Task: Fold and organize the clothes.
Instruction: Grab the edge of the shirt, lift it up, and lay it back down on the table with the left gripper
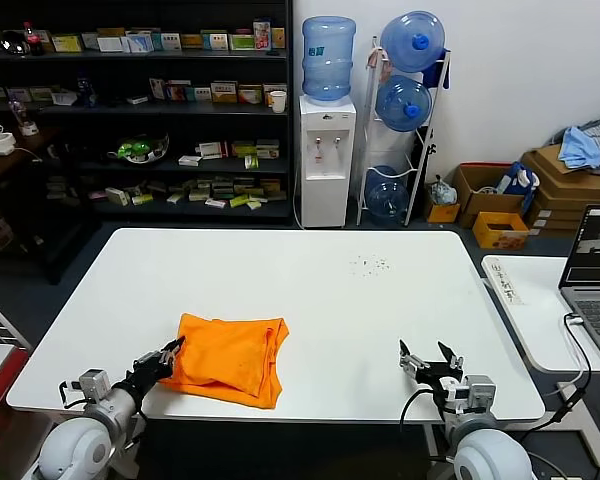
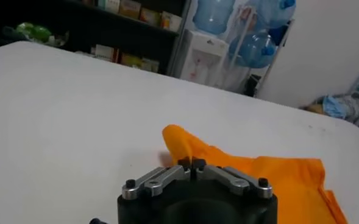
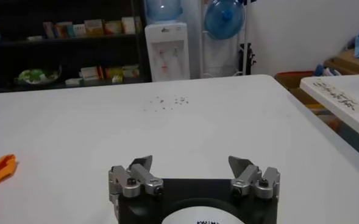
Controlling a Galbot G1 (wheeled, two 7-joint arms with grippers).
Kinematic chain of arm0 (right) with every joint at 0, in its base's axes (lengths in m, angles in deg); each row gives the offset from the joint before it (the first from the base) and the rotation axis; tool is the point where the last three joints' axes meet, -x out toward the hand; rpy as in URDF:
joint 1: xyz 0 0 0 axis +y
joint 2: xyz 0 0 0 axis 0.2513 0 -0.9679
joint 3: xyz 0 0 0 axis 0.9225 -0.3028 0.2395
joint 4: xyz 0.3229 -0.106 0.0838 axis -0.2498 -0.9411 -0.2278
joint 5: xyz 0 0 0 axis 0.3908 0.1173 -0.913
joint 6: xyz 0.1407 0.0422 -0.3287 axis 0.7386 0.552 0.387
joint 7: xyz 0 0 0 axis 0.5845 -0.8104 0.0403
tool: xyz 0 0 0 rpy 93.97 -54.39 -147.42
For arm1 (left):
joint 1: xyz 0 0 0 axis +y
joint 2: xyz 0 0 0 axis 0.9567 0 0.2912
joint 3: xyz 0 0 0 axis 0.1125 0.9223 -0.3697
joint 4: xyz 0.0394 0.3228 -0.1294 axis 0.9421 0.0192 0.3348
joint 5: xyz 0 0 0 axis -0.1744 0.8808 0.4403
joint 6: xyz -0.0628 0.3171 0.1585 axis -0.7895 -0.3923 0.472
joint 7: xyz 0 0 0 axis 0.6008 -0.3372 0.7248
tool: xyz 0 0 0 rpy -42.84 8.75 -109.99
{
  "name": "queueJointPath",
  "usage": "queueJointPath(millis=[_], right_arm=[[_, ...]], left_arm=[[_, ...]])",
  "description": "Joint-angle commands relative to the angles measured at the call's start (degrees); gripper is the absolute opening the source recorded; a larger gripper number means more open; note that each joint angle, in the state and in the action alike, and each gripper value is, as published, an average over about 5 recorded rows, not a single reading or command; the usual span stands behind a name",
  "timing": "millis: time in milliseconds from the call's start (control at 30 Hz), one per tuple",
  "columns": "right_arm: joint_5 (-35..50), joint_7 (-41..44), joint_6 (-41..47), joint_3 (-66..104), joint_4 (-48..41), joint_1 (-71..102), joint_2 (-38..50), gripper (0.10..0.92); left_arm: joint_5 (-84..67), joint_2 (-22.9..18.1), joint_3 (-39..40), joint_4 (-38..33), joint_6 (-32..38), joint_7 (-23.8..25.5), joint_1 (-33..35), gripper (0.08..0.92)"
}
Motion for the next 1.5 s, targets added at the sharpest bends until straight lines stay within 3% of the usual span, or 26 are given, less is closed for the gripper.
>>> queueJointPath(millis=[33, 200, 367, 567, 1033, 1267, 1400, 1500], right_arm=[[0.03, 0.14, -0.26, -0.4, -0.36, -0.37, 0.08, 0.823], [0.24, 0.5, -0.8, -1.21, -0.9, -1.29, 0.22, 0.823], [0.41, 1.11, -1.55, -2.07, -1.31, -2.03, 0.27, 0.823], [0.39, 1.54, -2.24, -3.09, -1.87, -3.03, 0.4, 0.823], [0.34, 1.68, -2.63, -3.7, -1.79, -3.16, 0.53, 0.823], [-0.29, 1.47, -2.43, -3.43, -1.18, -2.63, 0.02, 0.823], [-0.98, 1.35, -2.28, -2.26, -0.94, -2.01, -0.51, 0.823], [-1.83, 1.16, -2.13, -1.11, -0.71, -1.38, -1.21, 0.823]], left_arm=[[9.39, -2.57, -3.39, -17.11, -4.92, -6.78, 3.39, 0.105], [14.2, 2.75, -8.26, -20.27, -8.66, -7.53, 5.44, 0.105], [14.83, 9.55, -14.25, -14.74, -9.23, -6.7, 6.94, 0.105], [15.06, 13.86, -19.05, -7.68, -9.1, -6.09, 6.43, 0.105], [19.92, 16.29, -25.36, -1.99, -9.03, -4.6, 8.4, 0.105], [14.32, 18.92, -22.62, -2.88, -9.31, -5.04, 7.84, 0.105], [4.94, 18.66, -17.47, -6.58, -9.34, -8.15, 6.66, 0.105], [-5.58, 14.88, -10.96, -13.04, -9.61, -14.07, 4.61, 0.105]])
